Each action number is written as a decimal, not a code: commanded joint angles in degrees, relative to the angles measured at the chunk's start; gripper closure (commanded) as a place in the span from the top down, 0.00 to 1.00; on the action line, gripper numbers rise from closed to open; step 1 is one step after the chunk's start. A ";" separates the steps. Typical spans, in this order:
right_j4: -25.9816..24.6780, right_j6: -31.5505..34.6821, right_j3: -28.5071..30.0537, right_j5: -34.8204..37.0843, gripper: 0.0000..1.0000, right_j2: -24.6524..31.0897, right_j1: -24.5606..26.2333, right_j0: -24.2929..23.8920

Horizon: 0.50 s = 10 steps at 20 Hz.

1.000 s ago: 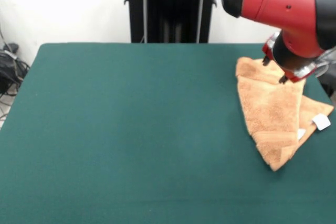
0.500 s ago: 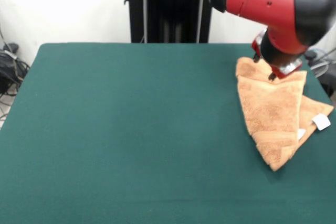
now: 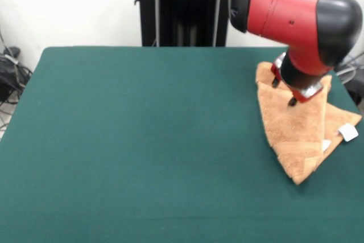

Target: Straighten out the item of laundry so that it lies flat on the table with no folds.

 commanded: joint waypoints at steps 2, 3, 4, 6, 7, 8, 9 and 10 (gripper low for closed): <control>-1.19 4.58 1.73 -4.30 1.00 9.24 5.14 -2.09; -1.21 4.42 1.65 -4.26 1.00 9.36 5.26 -2.31; -1.36 4.25 1.62 -4.02 1.00 9.27 5.14 -2.51; -1.30 4.37 2.40 -4.30 1.00 9.26 4.73 -2.17; -1.39 4.44 2.37 -4.39 1.00 9.17 4.77 -2.17; -1.46 4.44 2.30 -4.42 1.00 9.07 4.80 -2.23; -1.60 4.31 2.12 -4.40 1.00 8.91 4.83 -2.40; -1.66 3.94 2.35 -4.01 1.00 8.91 4.38 -2.73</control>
